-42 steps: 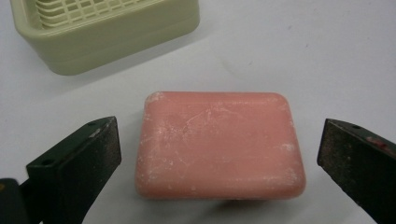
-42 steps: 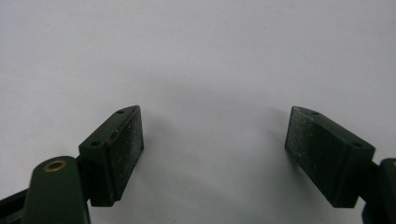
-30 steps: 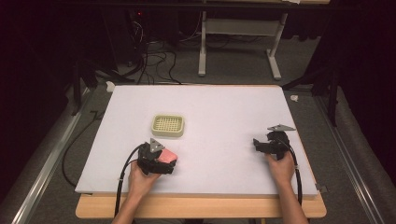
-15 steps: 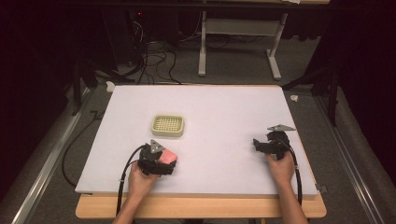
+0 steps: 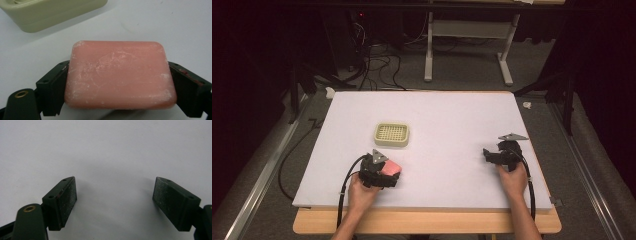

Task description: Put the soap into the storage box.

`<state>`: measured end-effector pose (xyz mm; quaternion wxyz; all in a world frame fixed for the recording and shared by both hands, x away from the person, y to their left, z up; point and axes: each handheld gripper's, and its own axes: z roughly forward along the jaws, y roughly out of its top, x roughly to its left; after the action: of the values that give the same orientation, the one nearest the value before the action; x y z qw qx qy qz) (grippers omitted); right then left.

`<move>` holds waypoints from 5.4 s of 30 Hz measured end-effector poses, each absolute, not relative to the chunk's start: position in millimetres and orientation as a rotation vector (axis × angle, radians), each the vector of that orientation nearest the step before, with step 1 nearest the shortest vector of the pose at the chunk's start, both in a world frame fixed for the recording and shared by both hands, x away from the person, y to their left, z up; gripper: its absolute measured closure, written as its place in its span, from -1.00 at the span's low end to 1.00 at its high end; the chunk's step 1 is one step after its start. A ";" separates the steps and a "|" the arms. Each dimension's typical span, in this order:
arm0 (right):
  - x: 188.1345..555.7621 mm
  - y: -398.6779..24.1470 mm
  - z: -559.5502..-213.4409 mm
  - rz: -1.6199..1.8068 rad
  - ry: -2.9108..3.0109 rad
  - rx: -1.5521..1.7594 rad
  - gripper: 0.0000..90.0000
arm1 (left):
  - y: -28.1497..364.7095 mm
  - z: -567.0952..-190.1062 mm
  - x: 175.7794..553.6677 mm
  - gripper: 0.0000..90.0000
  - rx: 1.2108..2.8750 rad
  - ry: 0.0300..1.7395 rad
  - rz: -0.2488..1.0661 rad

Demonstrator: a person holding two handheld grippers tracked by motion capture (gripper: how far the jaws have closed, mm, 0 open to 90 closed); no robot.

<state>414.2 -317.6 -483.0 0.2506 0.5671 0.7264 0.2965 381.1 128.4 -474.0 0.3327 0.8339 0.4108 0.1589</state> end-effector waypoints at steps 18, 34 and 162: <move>414.1 -317.4 -482.9 0.807 1.977 1.545 -0.56 | 131.1 -457.1 385.0 -0.69 2.126 1.070 0.388; 414.0 -317.3 -482.9 0.806 1.977 1.545 -0.56 | 131.8 -429.7 396.6 -0.69 2.087 1.060 0.385; 413.8 -317.0 -482.9 0.803 1.978 1.541 -0.55 | 103.9 -435.1 504.2 -0.78 2.096 1.342 0.458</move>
<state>413.8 -317.0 -482.9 0.2516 0.5663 0.7273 0.2952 504.2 103.9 -435.1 0.3009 0.7900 0.5056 0.1724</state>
